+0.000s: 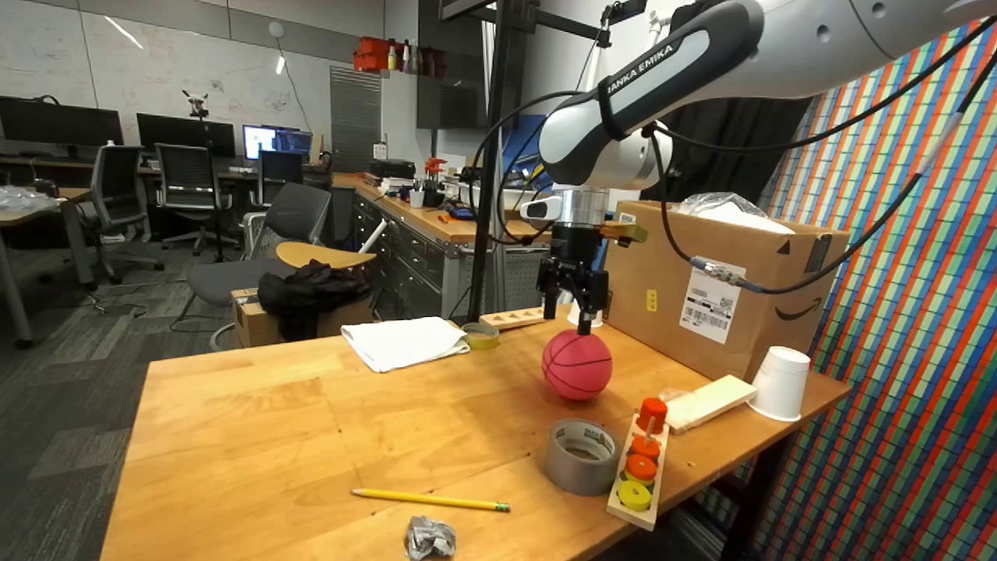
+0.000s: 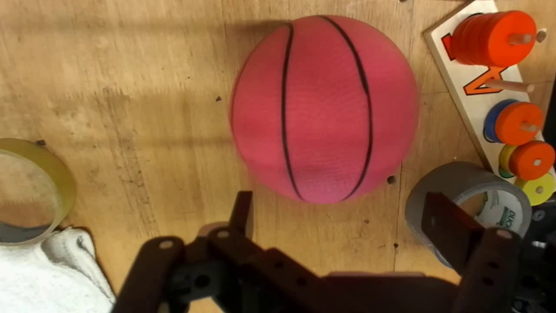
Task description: Push the basketball between the two cups
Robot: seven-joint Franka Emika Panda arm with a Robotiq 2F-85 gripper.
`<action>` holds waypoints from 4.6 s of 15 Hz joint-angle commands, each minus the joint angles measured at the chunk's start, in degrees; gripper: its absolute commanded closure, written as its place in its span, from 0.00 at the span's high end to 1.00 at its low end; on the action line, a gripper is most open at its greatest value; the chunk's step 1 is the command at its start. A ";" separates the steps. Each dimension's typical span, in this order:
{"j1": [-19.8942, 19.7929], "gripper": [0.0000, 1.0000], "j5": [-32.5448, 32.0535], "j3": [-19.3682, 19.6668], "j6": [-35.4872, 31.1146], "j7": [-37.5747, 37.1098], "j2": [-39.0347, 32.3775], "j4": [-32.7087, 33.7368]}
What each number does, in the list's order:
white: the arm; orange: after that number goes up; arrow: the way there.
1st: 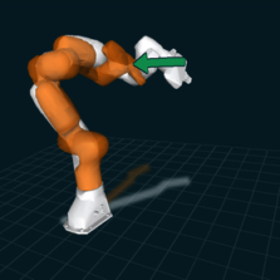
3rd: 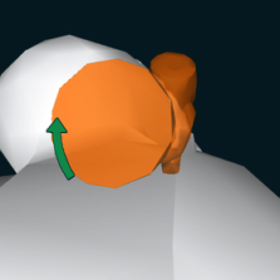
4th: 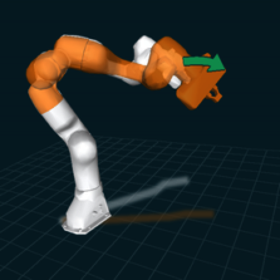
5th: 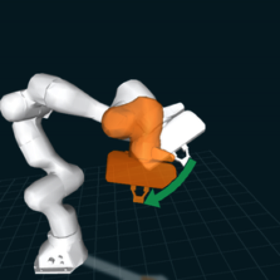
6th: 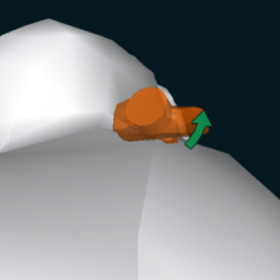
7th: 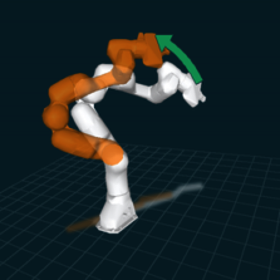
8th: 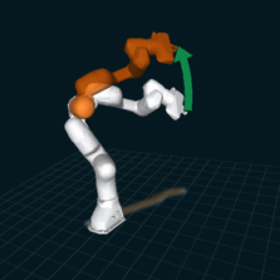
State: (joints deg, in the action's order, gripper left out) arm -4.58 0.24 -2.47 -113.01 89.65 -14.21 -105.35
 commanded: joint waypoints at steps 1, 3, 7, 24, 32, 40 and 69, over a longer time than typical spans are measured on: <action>-0.17 1.00 1.45 -0.09 3.71 2.27 -1.38 3.21; -0.06 1.00 1.10 -0.10 4.20 2.33 -1.73 3.71; -0.77 1.00 3.60 -0.67 4.26 5.59 -2.31 4.36; -3.38 1.00 6.62 0.17 -2.25 13.52 -14.10 14.46; -3.39 1.00 -3.30 5.20 -6.18 5.84 -17.29 14.87; -5.19 1.00 -20.12 8.83 -27.18 9.57 1.92 -2.06; 1.92 1.00 5.69 2.31 -8.56 15.72 10.24 -8.51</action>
State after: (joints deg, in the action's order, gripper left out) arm -2.23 1.55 0.08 -119.38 96.01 -3.70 -114.20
